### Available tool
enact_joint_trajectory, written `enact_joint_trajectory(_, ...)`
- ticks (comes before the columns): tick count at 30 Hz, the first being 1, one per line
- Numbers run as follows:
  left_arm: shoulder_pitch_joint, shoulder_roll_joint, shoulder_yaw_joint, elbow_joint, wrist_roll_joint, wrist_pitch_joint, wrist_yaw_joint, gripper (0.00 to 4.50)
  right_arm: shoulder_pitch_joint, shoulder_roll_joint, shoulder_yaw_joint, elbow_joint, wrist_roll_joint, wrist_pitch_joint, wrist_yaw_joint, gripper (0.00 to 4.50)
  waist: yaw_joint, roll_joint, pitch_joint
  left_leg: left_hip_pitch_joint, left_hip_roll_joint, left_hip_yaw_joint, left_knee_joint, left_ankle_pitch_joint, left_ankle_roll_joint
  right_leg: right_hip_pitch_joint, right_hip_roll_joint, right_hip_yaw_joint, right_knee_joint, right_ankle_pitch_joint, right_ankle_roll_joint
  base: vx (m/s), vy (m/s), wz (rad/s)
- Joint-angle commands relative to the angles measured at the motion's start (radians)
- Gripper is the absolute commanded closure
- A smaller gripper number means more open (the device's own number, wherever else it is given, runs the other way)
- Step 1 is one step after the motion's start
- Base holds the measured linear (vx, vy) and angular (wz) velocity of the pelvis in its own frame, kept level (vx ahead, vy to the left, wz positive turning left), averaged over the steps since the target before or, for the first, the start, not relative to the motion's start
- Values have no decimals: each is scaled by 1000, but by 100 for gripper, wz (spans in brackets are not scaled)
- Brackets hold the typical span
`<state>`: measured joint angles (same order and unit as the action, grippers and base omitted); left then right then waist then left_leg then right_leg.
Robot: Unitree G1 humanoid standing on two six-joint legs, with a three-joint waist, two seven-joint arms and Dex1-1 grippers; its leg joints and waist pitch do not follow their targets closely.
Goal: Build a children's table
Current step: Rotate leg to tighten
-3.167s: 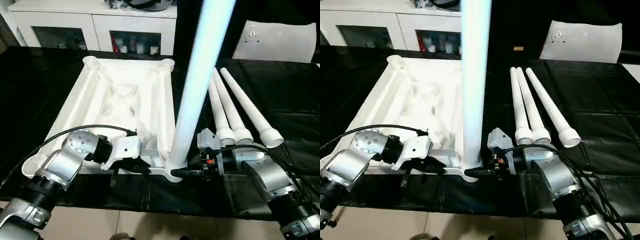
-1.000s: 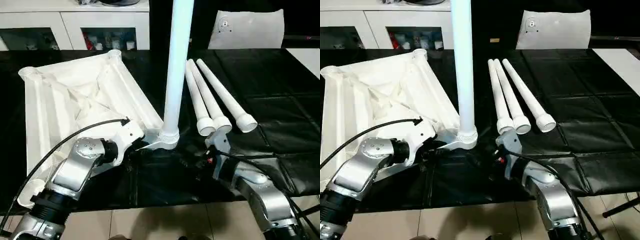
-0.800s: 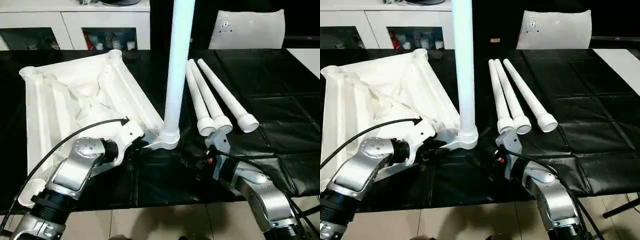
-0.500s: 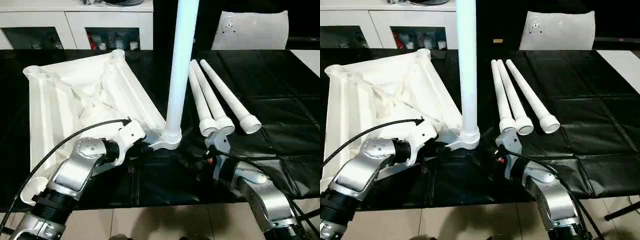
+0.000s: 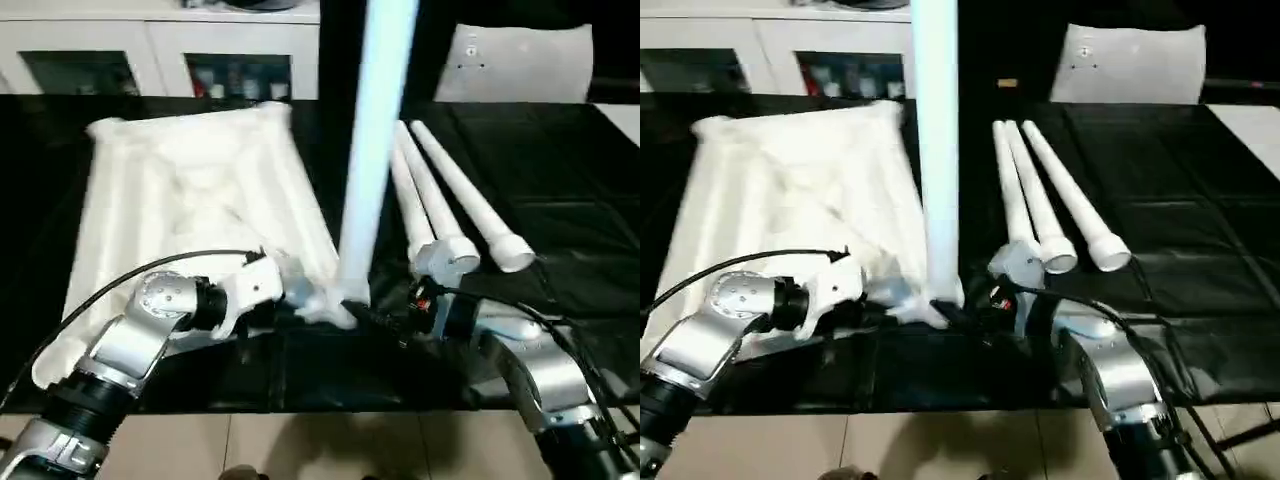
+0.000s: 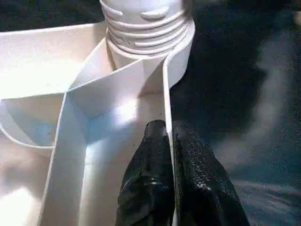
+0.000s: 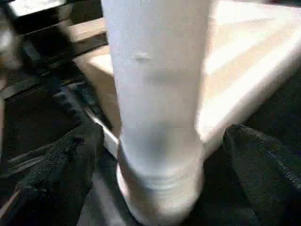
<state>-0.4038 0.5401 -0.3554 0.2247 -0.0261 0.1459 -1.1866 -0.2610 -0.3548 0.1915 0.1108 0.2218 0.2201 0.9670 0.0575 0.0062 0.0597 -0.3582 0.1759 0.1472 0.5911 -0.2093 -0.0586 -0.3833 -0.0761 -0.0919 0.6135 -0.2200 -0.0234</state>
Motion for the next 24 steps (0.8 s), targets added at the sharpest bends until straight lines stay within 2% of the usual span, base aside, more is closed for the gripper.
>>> enact_joint_trajectory(1,-15,4,-65,28,19,-43,-68,449,-21,-17,23,25,-11,-24,52,0,-7,6,-56,5,57,-4,-65,-56,102,54,-77,65,-55,33,-275,0,0,0)
enact_joint_trajectory(2,-23,7,-71,40,23,-56,-81,449,-32,-22,38,43,-19,-38,74,0,-3,6,-54,6,58,-3,-67,-69,93,53,-78,66,-58,16,-273,0,0,0)
enact_joint_trajectory(3,-26,8,-73,45,25,-59,-87,449,-37,-23,45,51,-23,-44,84,0,-1,10,-54,7,58,-3,-66,-77,87,52,-80,66,-57,9,-274,0,0,0)
enact_joint_trajectory(4,-35,9,-79,58,25,-66,-108,449,-58,-22,64,84,-32,-59,117,0,-2,6,-55,5,57,-3,-68,-91,77,54,-79,66,-58,-2,-272,0,0,0)
enact_joint_trajectory(6,-41,7,-79,66,23,-70,-117,450,-73,-20,71,105,-32,-65,133,37,-2,5,-56,3,59,-4,-68,-92,65,57,-82,67,-57,-9,-269,0,0,0)
enact_joint_trajectory(8,-49,3,-77,80,26,-79,-121,450,-90,-19,75,124,-26,-61,161,40,-2,5,-59,4,58,-4,-67,-71,69,58,-79,66,-53,27,-275,0,0,0)
enact_joint_trajectory(9,-53,2,-77,86,26,-84,-125,450,-95,-24,78,128,-18,-54,180,52,-2,1,-61,3,57,-4,-65,-58,77,60,-79,66,-51,47,-281,0,0,0)
enact_joint_trajectory(12,-57,3,-80,94,26,-90,-130,450,-99,-40,88,128,-4,-40,220,83,1,2,-62,3,58,-3,-61,-33,98,58,-79,65,-47,77,-286,0,0,0)
enact_joint_trajectory(14,-60,2,-80,107,26,-101,-136,450,-102,-47,91,135,4,-39,238,87,3,1,-62,4,59,-3,-61,-29,101,59,-80,65,-47,72,-287,0,0,0)
enact_joint_trajectory(16,-63,1,-80,116,25,-109,-140,450,-105,-49,92,144,6,-43,251,121,4,1,-63,3,57,-2,-60,-30,105,59,-79,64,-48,68,-288,0,0,0)
enact_joint_trajectory(24,-65,-1,-75,142,23,-121,-150,450,-107,-47,87,171,21,-40,289,170,6,3,-64,4,60,-3,-61,-45,93,58,-79,63,-47,55,-292,0,0,0)
